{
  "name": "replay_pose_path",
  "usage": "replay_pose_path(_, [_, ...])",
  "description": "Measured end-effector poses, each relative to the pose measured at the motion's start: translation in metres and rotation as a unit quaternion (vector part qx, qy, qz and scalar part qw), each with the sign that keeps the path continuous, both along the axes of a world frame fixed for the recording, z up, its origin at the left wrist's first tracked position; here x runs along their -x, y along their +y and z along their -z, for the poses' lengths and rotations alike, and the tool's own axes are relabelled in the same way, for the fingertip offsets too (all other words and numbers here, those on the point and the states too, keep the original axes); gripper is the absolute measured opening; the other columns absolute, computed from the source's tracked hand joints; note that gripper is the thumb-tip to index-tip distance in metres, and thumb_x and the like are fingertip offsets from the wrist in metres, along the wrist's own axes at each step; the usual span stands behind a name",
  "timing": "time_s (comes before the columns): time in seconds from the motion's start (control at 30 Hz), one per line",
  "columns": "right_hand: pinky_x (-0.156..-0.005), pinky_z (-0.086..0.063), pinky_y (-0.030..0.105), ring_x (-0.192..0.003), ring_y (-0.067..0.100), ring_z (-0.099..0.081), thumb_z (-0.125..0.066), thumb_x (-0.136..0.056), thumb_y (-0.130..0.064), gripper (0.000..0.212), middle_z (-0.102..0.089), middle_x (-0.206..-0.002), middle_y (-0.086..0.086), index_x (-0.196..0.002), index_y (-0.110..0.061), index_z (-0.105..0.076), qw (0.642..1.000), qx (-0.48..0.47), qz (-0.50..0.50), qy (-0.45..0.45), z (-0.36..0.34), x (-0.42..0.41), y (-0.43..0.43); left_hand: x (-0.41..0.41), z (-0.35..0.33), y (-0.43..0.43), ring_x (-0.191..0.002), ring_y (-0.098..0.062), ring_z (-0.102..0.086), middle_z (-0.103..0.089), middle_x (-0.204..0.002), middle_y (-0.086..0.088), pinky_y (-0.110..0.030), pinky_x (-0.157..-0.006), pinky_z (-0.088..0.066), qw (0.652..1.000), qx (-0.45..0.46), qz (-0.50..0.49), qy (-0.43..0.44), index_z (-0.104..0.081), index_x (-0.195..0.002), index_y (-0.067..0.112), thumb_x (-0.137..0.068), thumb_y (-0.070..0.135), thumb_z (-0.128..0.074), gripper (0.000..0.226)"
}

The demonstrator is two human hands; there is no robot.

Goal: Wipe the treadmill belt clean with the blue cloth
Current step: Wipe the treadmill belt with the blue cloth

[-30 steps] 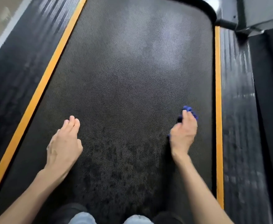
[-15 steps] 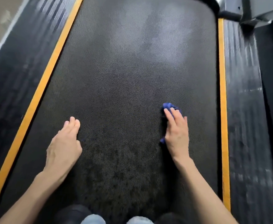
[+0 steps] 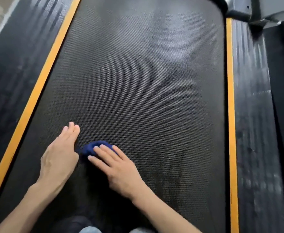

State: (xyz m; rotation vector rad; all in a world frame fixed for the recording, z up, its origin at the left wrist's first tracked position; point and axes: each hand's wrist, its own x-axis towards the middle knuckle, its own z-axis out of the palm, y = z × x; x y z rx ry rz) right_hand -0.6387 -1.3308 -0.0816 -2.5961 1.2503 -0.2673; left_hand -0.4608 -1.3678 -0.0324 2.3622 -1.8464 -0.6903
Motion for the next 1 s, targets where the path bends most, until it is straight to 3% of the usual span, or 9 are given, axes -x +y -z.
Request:
replay_pose_path(0.1, [-0.115,-0.013,0.038,-0.135,0.017,-0.034,-0.044,-0.076,-0.021,0.056,-0.047,-0.140,0.003,-0.131,-0.020,-0.051,0.979,0.023,0.203,-0.005,-0.002,0.087,-0.039,0.004,-0.003,0.003,-0.142,-0.012,-0.018,-0.021,-0.153,0.008,-0.039,-0.109,-0.027,1.000,0.015,-0.018,0.020,-0.032,-0.143,0.020,-0.072,-0.018,-0.039,0.080])
replay_pose_path(0.2, [-0.114,-0.019,0.048,-0.133,0.030,-0.034,-0.039,-0.076,-0.021,0.056,-0.047,-0.138,0.015,-0.129,-0.007,-0.053,0.911,0.018,0.412,-0.022,-0.007,0.186,-0.086,0.004,0.003,0.003,-0.142,-0.018,-0.019,-0.024,-0.153,0.000,-0.040,-0.113,-0.022,1.000,0.023,-0.003,0.018,-0.033,-0.143,0.013,-0.070,-0.020,-0.040,0.080])
replay_pose_path(0.3, [-0.112,-0.024,0.046,-0.131,0.038,-0.036,-0.030,-0.082,-0.010,0.053,-0.045,-0.138,0.021,-0.129,-0.001,-0.052,0.840,-0.003,0.537,-0.080,-0.010,0.194,-0.111,0.006,0.006,0.002,-0.141,-0.024,-0.023,-0.026,-0.152,-0.006,-0.043,-0.113,-0.023,1.000,0.018,0.017,-0.009,-0.035,-0.141,0.008,-0.066,-0.020,-0.043,0.081])
replay_pose_path(0.37, [-0.111,-0.027,0.042,-0.127,0.035,-0.041,-0.033,-0.082,-0.008,0.049,-0.048,-0.134,0.019,-0.126,-0.001,-0.055,0.857,0.017,0.505,-0.101,-0.007,0.148,-0.101,0.011,0.004,0.001,-0.140,-0.025,-0.023,-0.026,-0.152,-0.007,-0.044,-0.111,-0.025,1.000,0.015,0.007,-0.018,-0.035,-0.140,0.008,-0.066,-0.019,-0.043,0.079])
replay_pose_path(0.5, [-0.116,-0.017,0.033,-0.128,0.023,-0.040,-0.043,-0.082,-0.010,0.044,-0.051,-0.133,0.012,-0.124,-0.007,-0.059,0.959,0.003,0.259,-0.120,0.002,0.036,-0.036,0.017,0.001,0.001,-0.141,-0.023,-0.020,-0.022,-0.153,-0.007,-0.042,-0.113,-0.022,0.999,0.008,0.019,-0.040,-0.033,-0.141,0.007,-0.067,-0.015,-0.042,0.077])
replay_pose_path(0.67, [-0.114,-0.025,0.037,-0.133,0.019,-0.038,-0.041,-0.079,-0.011,0.055,-0.048,-0.140,0.004,-0.132,-0.018,-0.052,0.995,-0.025,0.083,-0.059,0.003,0.033,-0.020,0.013,-0.003,0.003,-0.141,-0.017,-0.021,-0.022,-0.154,-0.001,-0.043,-0.113,-0.018,0.997,-0.001,0.035,-0.074,-0.031,-0.142,0.013,-0.067,-0.009,-0.047,0.079])
replay_pose_path(0.77, [-0.113,-0.026,0.040,-0.133,0.022,-0.038,-0.048,-0.078,-0.010,0.053,-0.048,-0.139,0.007,-0.130,-0.014,-0.053,0.981,0.009,0.186,-0.045,0.002,0.099,-0.050,0.015,-0.003,0.001,-0.139,-0.025,-0.026,-0.028,-0.151,-0.011,-0.047,-0.113,-0.019,0.997,0.011,0.035,-0.071,-0.038,-0.138,0.004,-0.064,-0.012,-0.050,0.076])
replay_pose_path(0.87, [-0.114,-0.013,0.027,-0.129,0.028,-0.034,-0.068,-0.061,0.001,0.067,-0.049,-0.134,0.018,-0.126,-0.003,-0.054,0.944,0.009,0.326,-0.045,-0.003,0.184,-0.100,0.029,-0.001,0.003,-0.130,-0.035,-0.040,-0.038,-0.143,-0.021,-0.051,-0.106,-0.030,0.992,0.053,0.095,-0.061,-0.049,-0.127,-0.006,-0.050,-0.019,-0.057,0.078])
replay_pose_path(1.0, [-0.113,-0.017,0.031,-0.129,0.038,-0.039,-0.040,-0.079,0.000,0.047,-0.050,-0.133,0.019,-0.124,0.001,-0.056,0.895,0.000,0.436,-0.091,-0.009,0.226,-0.146,0.064,0.007,0.012,-0.125,-0.029,-0.048,-0.045,-0.140,-0.014,-0.042,-0.105,-0.034,0.971,0.095,0.217,-0.006,-0.054,-0.125,-0.001,-0.043,-0.016,-0.053,0.084])
